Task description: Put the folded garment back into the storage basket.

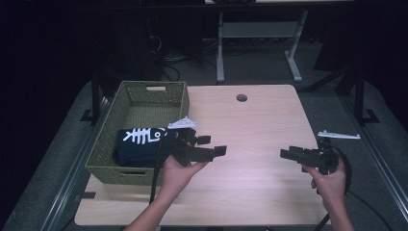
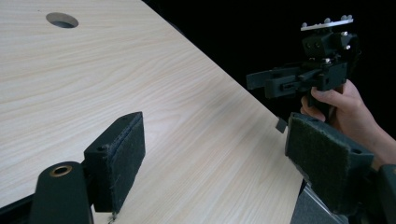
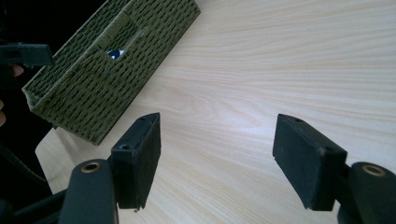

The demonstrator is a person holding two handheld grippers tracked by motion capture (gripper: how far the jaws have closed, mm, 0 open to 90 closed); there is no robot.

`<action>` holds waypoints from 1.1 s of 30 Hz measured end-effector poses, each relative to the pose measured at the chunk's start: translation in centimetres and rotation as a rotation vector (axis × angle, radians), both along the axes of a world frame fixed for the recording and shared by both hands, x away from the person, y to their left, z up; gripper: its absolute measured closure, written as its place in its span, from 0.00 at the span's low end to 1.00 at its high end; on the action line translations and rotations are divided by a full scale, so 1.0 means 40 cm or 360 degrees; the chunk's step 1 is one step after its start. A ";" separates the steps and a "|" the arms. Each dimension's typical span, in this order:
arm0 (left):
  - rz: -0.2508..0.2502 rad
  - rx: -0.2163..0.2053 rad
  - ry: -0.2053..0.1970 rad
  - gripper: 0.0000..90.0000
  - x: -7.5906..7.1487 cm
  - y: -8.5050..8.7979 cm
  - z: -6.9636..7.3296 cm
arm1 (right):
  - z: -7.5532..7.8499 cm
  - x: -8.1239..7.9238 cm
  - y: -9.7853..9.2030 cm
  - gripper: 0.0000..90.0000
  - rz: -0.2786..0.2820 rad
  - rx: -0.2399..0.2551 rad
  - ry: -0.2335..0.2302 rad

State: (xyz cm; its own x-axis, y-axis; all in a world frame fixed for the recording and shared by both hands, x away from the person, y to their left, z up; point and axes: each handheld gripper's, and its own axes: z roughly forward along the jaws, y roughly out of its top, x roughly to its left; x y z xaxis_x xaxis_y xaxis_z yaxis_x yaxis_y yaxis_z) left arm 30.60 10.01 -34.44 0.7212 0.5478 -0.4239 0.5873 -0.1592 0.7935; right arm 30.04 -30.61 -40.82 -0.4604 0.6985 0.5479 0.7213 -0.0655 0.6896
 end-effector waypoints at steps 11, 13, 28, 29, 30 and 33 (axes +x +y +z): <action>-0.0054 0.0038 -0.0029 0.22 -0.045 -0.038 -0.042 | -0.052 -0.045 -0.031 0.35 -0.0046 -0.0036 0.0026; -0.0063 0.0040 -0.0052 0.23 -0.054 -0.041 -0.052 | -0.061 -0.053 -0.034 0.35 -0.0047 -0.0047 0.0022; -0.0183 0.0109 -0.0094 0.23 -0.132 -0.047 -0.140 | -0.095 -0.139 -0.029 0.34 -0.0065 -0.0139 -0.0034; -0.0190 0.0114 -0.0087 0.23 -0.139 -0.047 -0.147 | -0.097 -0.147 -0.028 0.34 -0.0075 -0.0137 -0.0048; -0.0207 0.0116 -0.0081 0.23 -0.146 -0.047 -0.154 | -0.101 -0.155 -0.027 0.33 -0.0082 -0.0125 -0.0067; -0.0232 0.0143 -0.0093 0.23 -0.168 -0.044 -0.176 | -0.112 -0.173 -0.020 0.33 -0.0097 -0.0131 -0.0087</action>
State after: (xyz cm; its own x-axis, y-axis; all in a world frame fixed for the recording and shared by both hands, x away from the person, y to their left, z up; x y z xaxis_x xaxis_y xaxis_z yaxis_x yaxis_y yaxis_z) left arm 23.88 8.24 -41.46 0.8177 0.4694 -0.3333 0.5064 -0.3111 0.8043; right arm 23.11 -31.40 -45.31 -0.4433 0.7676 0.4628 0.6787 -0.0498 0.7327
